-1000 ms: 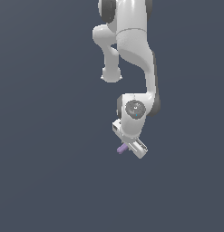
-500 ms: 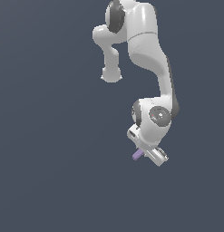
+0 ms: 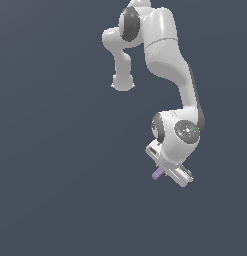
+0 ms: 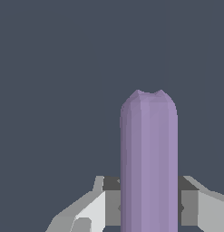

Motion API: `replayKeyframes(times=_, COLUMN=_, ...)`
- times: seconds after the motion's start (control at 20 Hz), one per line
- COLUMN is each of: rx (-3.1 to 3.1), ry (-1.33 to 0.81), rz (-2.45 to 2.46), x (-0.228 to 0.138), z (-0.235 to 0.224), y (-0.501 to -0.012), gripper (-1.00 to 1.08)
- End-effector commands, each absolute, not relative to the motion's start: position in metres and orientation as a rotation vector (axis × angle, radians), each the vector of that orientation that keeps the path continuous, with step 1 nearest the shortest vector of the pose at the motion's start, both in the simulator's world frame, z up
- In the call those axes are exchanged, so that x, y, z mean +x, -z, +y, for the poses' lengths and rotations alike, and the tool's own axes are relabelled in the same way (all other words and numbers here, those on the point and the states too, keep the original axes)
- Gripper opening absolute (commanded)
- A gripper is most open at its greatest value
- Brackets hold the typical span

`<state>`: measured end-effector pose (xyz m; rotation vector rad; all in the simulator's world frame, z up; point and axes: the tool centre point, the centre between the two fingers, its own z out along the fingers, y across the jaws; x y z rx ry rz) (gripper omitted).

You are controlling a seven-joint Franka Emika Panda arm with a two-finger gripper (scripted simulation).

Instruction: Pick up the object and move it to a goal position.

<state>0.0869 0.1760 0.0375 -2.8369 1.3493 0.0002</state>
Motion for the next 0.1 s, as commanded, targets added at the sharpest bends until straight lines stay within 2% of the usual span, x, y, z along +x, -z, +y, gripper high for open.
replayKeyframes(times=0.0, rx=-2.837, ry=0.000, rz=1.350, x=0.0883, z=0.1771, y=-0.0377, gripper=-1.00)
replayKeyframes(times=0.05, rx=-2.837, ry=0.000, rz=1.350, x=0.0884, z=0.1771, y=-0.0377, gripper=-1.00)
